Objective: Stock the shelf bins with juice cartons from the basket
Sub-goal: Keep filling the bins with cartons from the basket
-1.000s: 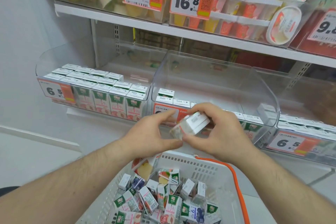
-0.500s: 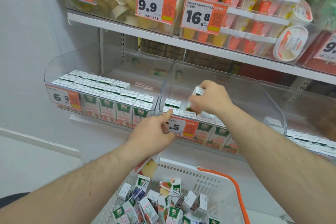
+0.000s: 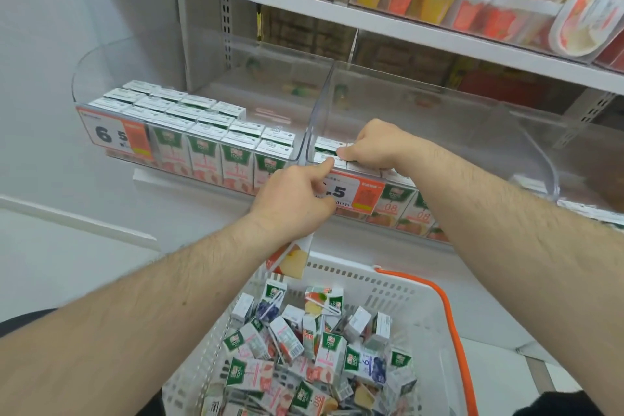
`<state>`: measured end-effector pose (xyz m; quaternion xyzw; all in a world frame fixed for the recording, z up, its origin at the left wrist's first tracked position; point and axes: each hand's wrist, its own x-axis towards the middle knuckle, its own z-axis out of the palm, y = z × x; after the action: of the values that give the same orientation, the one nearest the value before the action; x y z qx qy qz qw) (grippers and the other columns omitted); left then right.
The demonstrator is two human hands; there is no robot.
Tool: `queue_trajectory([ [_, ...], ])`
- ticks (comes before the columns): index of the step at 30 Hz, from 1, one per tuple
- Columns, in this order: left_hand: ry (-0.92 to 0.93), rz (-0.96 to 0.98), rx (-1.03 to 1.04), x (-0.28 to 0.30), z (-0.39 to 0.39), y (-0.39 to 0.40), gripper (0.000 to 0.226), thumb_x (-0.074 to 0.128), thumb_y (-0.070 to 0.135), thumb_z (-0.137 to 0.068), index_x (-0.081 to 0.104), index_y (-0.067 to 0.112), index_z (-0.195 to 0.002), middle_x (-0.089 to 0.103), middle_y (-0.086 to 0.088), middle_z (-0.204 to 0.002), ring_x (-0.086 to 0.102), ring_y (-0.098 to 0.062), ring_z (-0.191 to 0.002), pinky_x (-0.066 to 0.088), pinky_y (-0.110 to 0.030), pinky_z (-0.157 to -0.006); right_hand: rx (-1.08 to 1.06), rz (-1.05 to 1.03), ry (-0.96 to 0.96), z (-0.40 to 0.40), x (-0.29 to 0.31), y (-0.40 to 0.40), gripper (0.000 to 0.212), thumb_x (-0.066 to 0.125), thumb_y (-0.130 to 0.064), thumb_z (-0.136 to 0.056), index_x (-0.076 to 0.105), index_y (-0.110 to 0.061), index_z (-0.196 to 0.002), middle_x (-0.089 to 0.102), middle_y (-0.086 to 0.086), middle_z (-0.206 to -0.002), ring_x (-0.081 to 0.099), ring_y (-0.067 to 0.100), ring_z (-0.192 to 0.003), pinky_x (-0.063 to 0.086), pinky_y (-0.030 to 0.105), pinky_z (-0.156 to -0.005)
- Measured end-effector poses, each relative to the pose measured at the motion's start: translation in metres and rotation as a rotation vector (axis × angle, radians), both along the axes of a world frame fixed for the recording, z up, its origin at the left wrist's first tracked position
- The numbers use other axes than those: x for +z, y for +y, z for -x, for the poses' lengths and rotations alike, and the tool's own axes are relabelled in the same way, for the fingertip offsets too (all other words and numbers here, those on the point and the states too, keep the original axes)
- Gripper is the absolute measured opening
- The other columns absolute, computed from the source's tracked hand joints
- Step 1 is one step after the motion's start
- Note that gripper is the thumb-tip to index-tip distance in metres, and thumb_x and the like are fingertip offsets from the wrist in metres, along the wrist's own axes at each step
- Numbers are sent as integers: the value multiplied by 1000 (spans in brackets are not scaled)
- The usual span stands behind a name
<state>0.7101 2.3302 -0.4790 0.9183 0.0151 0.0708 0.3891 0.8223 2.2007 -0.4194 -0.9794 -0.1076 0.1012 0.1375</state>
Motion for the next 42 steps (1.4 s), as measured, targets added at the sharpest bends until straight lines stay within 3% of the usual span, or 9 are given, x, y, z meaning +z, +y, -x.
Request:
queue_trajectory([
  [7,-20,58,12,-1,1,-1,60,61,26,-86,44,36,-143,66,17,-103,47,2,-56,47,-21,-76,15,40,14,7,-5,7,71,27,-61,-99,52,-4,-133,56,13,-127,54,30,-112,40,36,-88],
  [11,-123,159,36,0,8,-7,54,60,23,-87,50,33,-139,66,13,-85,54,1,-61,43,-13,-68,17,205,23,12,-9,6,84,5,-68,-95,47,-12,-143,43,12,-150,40,33,-136,28,46,-109],
  [14,-162,323,61,2,11,-11,37,58,18,-90,62,29,-125,63,9,-72,56,1,-60,43,-15,-65,38,281,-282,20,-10,-5,77,1,-66,-93,61,-23,-115,58,6,-132,45,32,-127,25,53,-103],
  [17,-141,544,117,4,12,-13,22,49,14,-95,68,25,-102,62,9,-70,57,-2,-63,46,-20,-66,76,-247,-646,60,-11,-20,43,32,-52,-95,62,-23,-86,67,-5,-96,58,19,-96,39,37,-84],
  [20,-111,764,197,5,13,-17,27,41,16,-96,68,15,-92,61,1,-65,56,-8,-57,46,-24,-60,65,-779,-287,111,-19,-33,9,61,-35,-88,65,-28,-91,67,-10,-84,61,8,-78,46,26,-70],
  [25,-56,942,233,5,18,-30,39,33,29,-100,63,9,-88,59,-2,-60,54,-17,-55,42,-35,-63,34,-635,295,135,-51,-38,63,79,-51,-50,51,-29,-103,70,2,-98,71,21,-86,59,46,-76],
  [28,-88,1030,128,9,22,-34,45,31,39,-102,63,11,-88,64,-6,-71,58,-17,-60,45,-32,-64,2,-697,163,138,-59,-37,48,83,-33,-55,52,-22,-91,70,6,-84,69,24,-71,57,53,-67],
  [33,-246,977,-84,-7,26,-24,50,57,54,-66,57,26,-108,58,0,-115,57,-21,-104,49,-41,-81,-63,-701,-260,141,-53,-45,37,81,-31,-74,46,-27,-85,62,-7,-72,57,2,-61,45,21,-49],
  [42,-251,582,-29,-16,29,-33,53,89,24,-59,60,34,-102,70,13,-96,66,-5,-94,55,-35,-86,73,-677,-238,135,-54,-49,40,73,-15,-75,49,-31,-103,62,-18,-104,57,-5,-99,48,17,-81],
])
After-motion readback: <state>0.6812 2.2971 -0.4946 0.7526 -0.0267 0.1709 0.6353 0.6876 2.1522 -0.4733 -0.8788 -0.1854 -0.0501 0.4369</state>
